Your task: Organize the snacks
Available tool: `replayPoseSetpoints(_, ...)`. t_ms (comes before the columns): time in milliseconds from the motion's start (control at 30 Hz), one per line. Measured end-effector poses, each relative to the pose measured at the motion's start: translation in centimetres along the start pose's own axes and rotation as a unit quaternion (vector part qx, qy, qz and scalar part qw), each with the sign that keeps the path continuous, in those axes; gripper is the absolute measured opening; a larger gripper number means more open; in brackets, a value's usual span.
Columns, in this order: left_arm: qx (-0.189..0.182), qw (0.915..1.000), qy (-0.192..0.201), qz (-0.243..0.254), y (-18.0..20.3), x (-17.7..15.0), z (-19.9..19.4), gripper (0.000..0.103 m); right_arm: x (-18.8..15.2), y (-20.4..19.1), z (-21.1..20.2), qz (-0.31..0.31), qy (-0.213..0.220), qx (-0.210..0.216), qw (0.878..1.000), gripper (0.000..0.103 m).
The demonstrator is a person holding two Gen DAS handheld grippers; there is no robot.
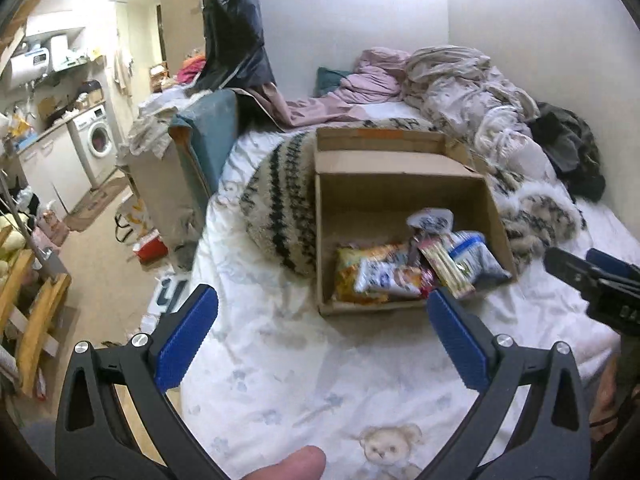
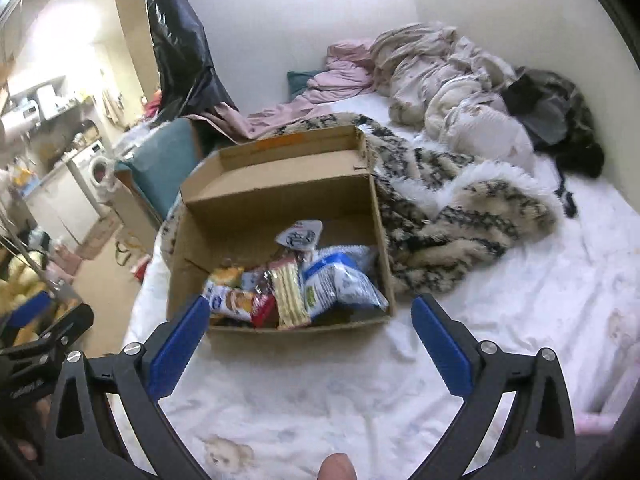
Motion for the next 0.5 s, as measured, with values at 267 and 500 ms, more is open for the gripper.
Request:
replayPoseSetpoints(267, 0.002, 0.9999, -0.008, -0.012, -0.6, -1.7, -0.4, 0.103, -2.9, -1.2, -0.8, -0.007, -0.010, -0.017, 1.000, 0.103)
replayPoseSetpoints(500, 0.002, 0.9995, -0.027, -0.017, -0.2, -2.0, 1.0, 0.103, -3.1, -1.6, -0.3, -0.030, -0.007, -0.037, 0.999, 0.103)
Point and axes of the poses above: each gripper's, at about its wrist camera, not at the fingertips, and z roughly the way its jaws point, y to its right, x to its top, the point moved 8 cm from there along z, roughly the way its jaws point, and after that the axes turned 14 degrees about x, right-handed, at the moved point
